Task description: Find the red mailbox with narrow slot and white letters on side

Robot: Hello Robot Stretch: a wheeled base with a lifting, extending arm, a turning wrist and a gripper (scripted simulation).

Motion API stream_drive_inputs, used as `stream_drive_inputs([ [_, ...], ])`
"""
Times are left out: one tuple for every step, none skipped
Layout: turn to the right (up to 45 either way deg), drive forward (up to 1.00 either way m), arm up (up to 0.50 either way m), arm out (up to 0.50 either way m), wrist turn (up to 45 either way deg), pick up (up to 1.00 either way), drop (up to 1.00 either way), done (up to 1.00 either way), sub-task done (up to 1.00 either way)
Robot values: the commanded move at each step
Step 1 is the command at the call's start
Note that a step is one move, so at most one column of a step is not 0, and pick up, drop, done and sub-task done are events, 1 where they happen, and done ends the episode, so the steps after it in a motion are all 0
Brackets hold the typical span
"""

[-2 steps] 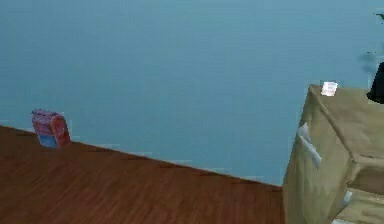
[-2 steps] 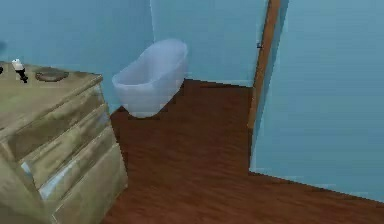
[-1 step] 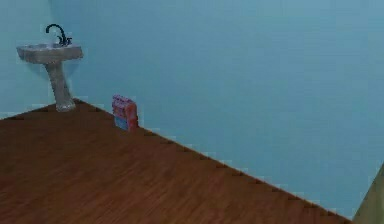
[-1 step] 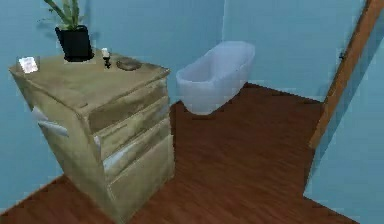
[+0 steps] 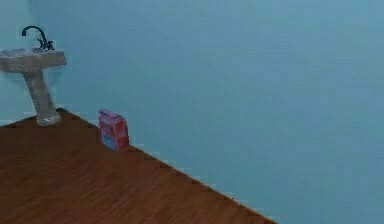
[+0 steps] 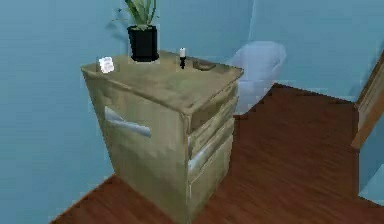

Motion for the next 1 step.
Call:
stream_drive_inputs([
  [-27.0,0.0,0.0,0.0,0.0,0.0,0.0,0.0,0.0],
])
